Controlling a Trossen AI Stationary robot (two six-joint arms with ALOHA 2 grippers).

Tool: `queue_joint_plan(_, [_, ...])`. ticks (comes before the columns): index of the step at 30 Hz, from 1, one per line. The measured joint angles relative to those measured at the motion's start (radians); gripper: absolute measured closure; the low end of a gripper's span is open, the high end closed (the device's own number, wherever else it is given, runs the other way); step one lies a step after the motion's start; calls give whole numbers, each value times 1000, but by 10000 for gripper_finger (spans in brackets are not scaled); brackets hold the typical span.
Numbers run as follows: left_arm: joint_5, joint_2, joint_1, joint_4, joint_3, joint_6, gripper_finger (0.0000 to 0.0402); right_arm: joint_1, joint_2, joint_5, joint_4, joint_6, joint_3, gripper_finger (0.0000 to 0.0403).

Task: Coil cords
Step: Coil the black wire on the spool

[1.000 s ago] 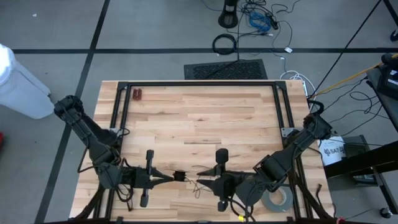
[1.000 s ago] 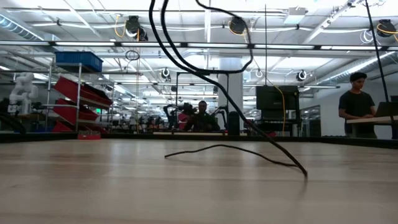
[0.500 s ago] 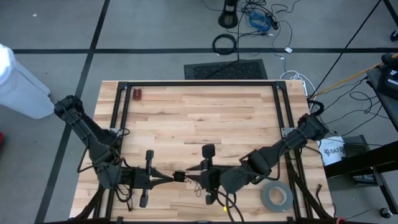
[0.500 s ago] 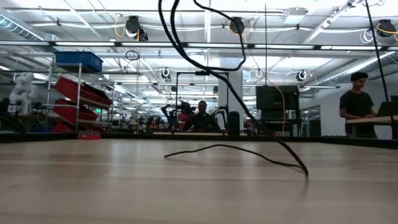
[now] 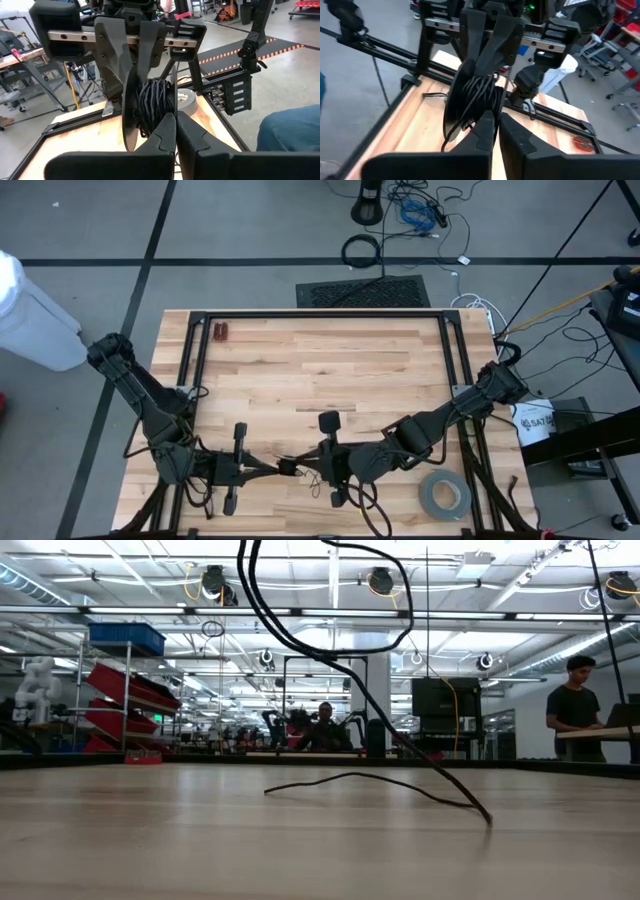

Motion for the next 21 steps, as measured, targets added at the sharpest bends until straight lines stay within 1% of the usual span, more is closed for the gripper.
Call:
queue_joint_plan(3, [-2,0,2,2,0,-1,390,1,0,39,-9,-3,1,397])
queue_joint_plan(7, [2,1,2,41,0,-1,370,1,0,48,-37,4,1,401])
queue_joint_plan(10, [2,0,2,64,0,-1,346,1,0,53,-42,3,1,402])
queue_joint_plan(14, [-4,0,-6,70,0,0,302,3,-17,107,-67,39,0,403])
queue_joint_plan(18, [-74,0,-23,87,0,6,262,6,-43,126,-75,51,0,403])
queue_joint_plan(21, [-161,0,-43,86,0,-7,245,8,-56,171,-84,68,0,403])
